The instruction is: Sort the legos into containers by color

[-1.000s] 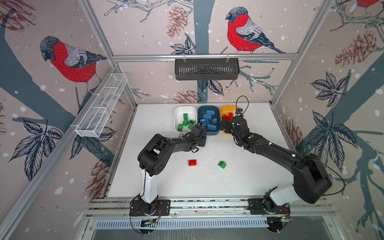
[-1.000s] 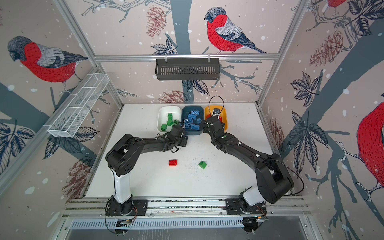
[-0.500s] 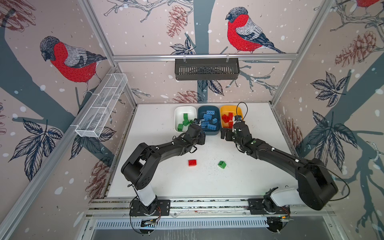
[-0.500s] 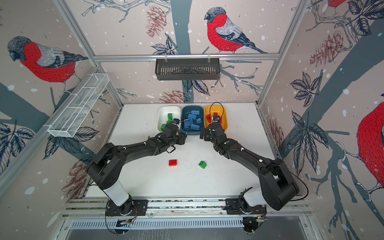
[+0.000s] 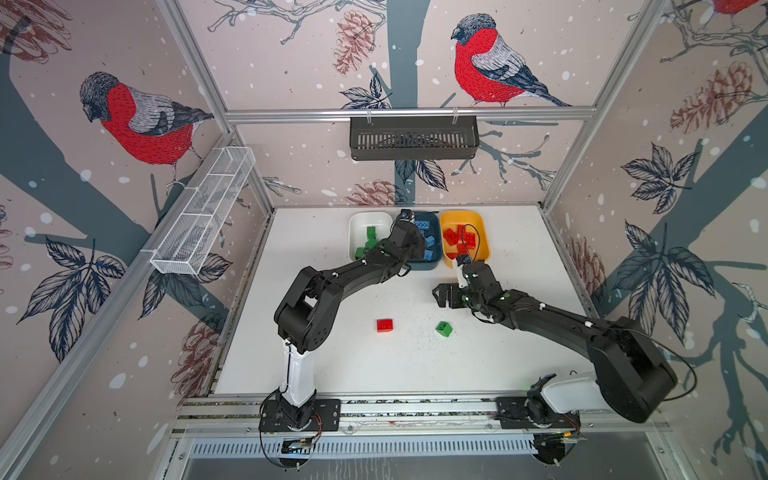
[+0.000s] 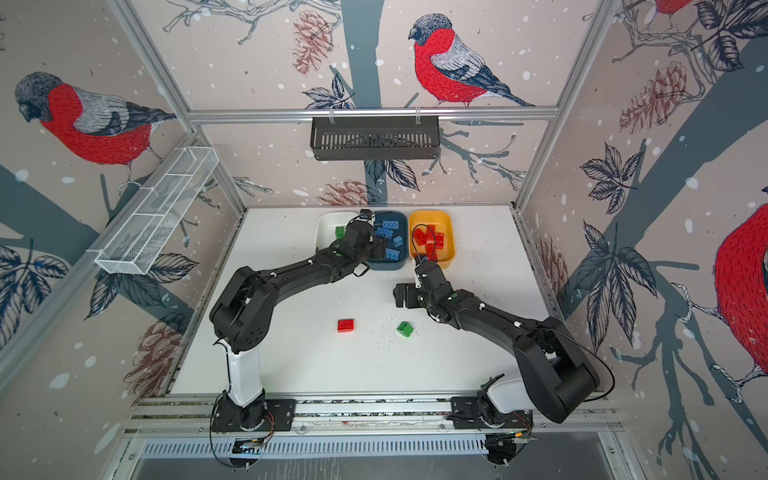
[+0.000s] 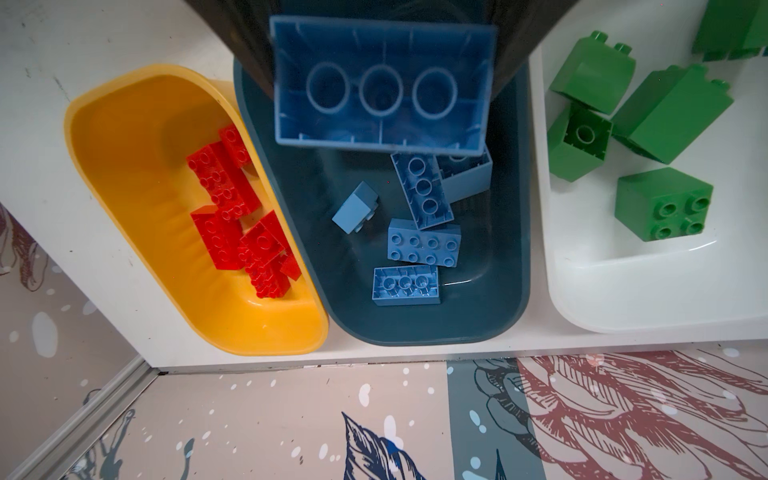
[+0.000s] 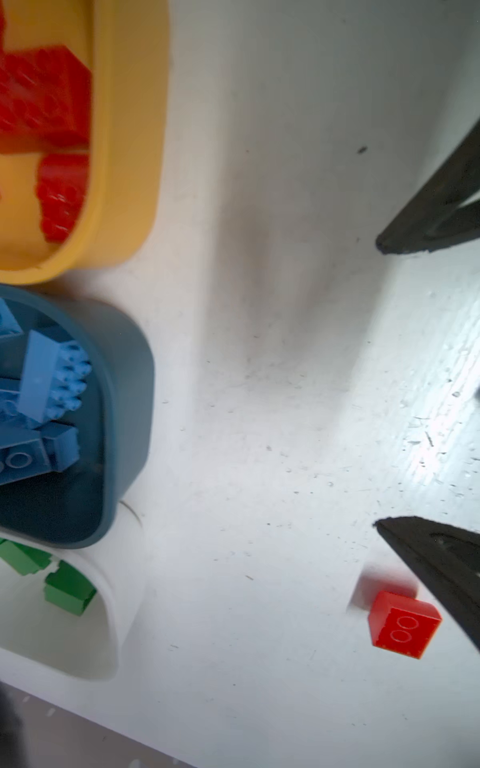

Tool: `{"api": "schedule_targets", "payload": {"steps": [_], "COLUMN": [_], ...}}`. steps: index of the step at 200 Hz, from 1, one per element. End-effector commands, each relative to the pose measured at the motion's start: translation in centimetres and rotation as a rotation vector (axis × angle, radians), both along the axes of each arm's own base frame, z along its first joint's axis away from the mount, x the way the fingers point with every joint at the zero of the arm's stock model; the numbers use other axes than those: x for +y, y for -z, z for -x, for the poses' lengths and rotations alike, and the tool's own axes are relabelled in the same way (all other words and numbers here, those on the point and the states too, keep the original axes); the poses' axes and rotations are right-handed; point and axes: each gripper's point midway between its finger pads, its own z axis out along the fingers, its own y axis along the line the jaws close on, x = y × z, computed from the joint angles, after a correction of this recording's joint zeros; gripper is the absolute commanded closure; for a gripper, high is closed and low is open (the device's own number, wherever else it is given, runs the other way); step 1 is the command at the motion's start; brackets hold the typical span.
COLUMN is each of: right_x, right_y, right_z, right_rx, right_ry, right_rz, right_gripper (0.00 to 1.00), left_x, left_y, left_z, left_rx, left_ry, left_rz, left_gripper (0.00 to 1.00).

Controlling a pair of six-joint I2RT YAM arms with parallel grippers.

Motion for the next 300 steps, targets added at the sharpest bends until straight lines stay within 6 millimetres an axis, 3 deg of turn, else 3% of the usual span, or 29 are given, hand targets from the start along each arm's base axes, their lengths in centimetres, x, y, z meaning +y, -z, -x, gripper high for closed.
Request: {"api": "schedule_targets", "payload": {"steps": [1,22,55,95,142,184,245,272,300], "right_x": [1.1,1.7,1.7,1.4,2.0,2.5,1.5,1.8,2.8], "right_y": [1.3,2.2,3.5,4.8,5.4,5.7,6.8,6.4,5.1], "right_z": [2.1,3.5,5.2,7.3,8.8,9.2,8.0,8.0,7.4], "right_rx": [0.065,0.084,0.095,0.128,0.126,0.096,0.074,0.049,0.007], "right_ry": [-0.073,-0.113,-0.128,-0.154,-0.194,-0.204,-0.101,-0.111,-0.146], "right_rz": [-0.007,0.020,0.102,0.156,0.195,0.260,0.371,0.372,0.345], "right_gripper": [0.04,0.07,0.10,0.12,0.23,0.29,0.44,0.56,0.59], "left_x": [0.4,0.2,0.2,1.6,2.8,3.8,5.8,7.4,9.5], "left_y": [0.8,1.6,1.0,0.1,-0.3,-0.7,-0.8,-1.4,-2.0], "left_z": [-1.1,-1.9,-1.8,-1.3,-0.6,-0.2,0.0,0.0,0.3], "left_rx": [0.029,0.084,0.113,0.107,0.122,0.114,0.119,0.106,0.091], "left_ry": [-0.037,-0.042,-0.033,-0.077,-0.094,-0.099,-0.139,-0.179,-0.233], "left_rz": [-0.027,-0.045,-0.052,-0.031,0.024,0.050,0.046,0.048,0.049], "left_gripper": [0.32,0.23,0.12,0.07,0.03,0.03,0.03,0.03,0.03]}}
